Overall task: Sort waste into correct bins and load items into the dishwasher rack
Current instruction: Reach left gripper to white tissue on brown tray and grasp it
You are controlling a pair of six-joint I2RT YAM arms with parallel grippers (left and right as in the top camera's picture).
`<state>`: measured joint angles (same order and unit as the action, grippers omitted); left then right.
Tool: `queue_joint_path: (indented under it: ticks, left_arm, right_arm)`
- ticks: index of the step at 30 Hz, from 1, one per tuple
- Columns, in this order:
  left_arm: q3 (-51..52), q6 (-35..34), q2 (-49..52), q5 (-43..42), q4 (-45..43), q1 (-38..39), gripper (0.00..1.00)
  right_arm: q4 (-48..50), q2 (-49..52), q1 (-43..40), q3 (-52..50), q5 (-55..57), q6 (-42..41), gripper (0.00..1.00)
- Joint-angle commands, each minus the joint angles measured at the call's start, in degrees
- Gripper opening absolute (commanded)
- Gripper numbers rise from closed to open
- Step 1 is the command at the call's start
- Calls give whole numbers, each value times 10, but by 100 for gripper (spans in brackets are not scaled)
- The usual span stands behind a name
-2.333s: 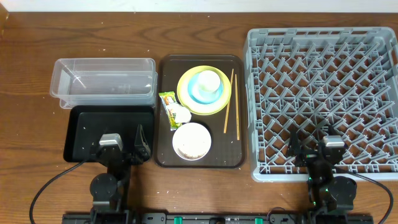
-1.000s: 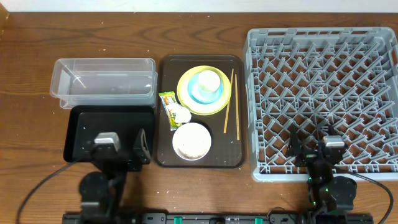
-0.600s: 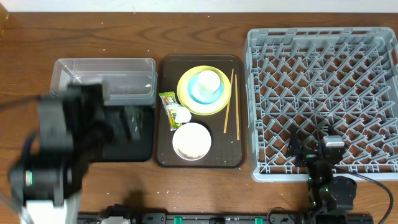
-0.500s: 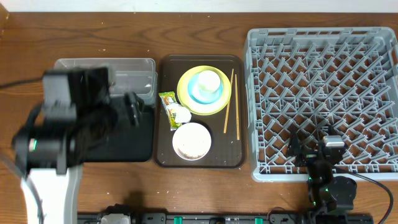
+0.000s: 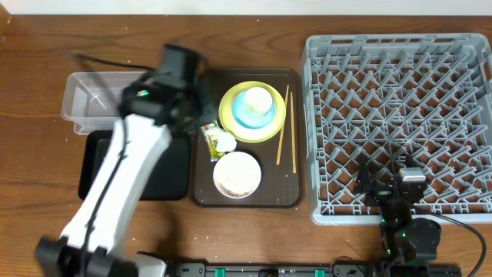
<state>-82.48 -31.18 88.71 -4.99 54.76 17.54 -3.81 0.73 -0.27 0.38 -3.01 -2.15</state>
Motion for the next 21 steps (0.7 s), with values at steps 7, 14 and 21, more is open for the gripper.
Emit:
queue_joint_path:
  ticks: [7,14,21]
  left_arm:
    - [6,-73,123,54,-30,12,45]
    - [6,-73,170,16,-24,23,45]
    - [9,-78,191,16,-41,45,45]
  right_arm:
    - [-2,-1,-3,-1,-2,1,99]
    - [-2,-1,-3,-1,-2,1,99]
    - [-2,-1,-3,-1,-2,1,99]
